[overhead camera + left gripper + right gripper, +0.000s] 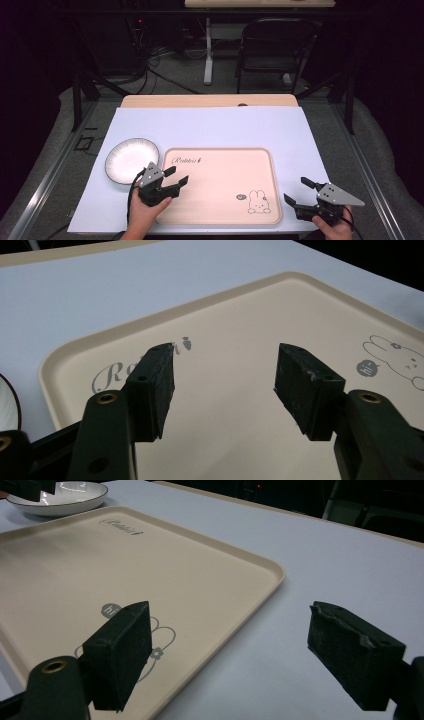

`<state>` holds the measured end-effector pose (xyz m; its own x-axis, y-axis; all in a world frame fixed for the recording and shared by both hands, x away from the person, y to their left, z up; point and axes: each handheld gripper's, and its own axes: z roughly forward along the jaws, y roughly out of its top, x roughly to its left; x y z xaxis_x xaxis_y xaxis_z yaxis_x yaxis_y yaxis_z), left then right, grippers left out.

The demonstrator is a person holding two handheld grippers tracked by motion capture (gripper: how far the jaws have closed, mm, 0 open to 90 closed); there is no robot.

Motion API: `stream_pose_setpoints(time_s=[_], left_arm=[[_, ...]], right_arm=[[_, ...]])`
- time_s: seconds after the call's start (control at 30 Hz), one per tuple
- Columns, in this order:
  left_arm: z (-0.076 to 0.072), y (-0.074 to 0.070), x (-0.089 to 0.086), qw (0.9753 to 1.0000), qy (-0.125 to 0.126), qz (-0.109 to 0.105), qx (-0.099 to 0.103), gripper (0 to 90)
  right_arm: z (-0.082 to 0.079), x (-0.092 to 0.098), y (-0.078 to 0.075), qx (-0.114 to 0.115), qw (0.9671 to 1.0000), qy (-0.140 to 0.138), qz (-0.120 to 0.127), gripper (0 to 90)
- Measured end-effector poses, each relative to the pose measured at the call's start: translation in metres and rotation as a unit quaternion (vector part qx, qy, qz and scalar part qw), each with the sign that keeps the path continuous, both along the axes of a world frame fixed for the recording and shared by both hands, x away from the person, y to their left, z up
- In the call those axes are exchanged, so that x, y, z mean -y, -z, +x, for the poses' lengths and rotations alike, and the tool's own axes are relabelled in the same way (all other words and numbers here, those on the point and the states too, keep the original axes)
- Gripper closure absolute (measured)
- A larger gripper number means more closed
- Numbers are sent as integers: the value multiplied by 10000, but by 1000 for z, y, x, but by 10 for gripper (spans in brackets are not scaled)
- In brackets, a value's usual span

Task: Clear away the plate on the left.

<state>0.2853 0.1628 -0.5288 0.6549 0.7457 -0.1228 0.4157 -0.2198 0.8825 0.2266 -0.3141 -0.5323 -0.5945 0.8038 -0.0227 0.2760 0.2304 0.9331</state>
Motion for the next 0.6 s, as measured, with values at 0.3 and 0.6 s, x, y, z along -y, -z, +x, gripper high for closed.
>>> stream_pose_setpoints(time_s=[0.3,0.6], left_arm=[[-1,0,-1,10000,-6,-10,-6,412],[0,0,-2,10000,-39,-44,-25,412]], right_arm=[[0,-1,0,12,10000,-19,-21,173],[0,-1,0,0,10000,-6,5,173]])
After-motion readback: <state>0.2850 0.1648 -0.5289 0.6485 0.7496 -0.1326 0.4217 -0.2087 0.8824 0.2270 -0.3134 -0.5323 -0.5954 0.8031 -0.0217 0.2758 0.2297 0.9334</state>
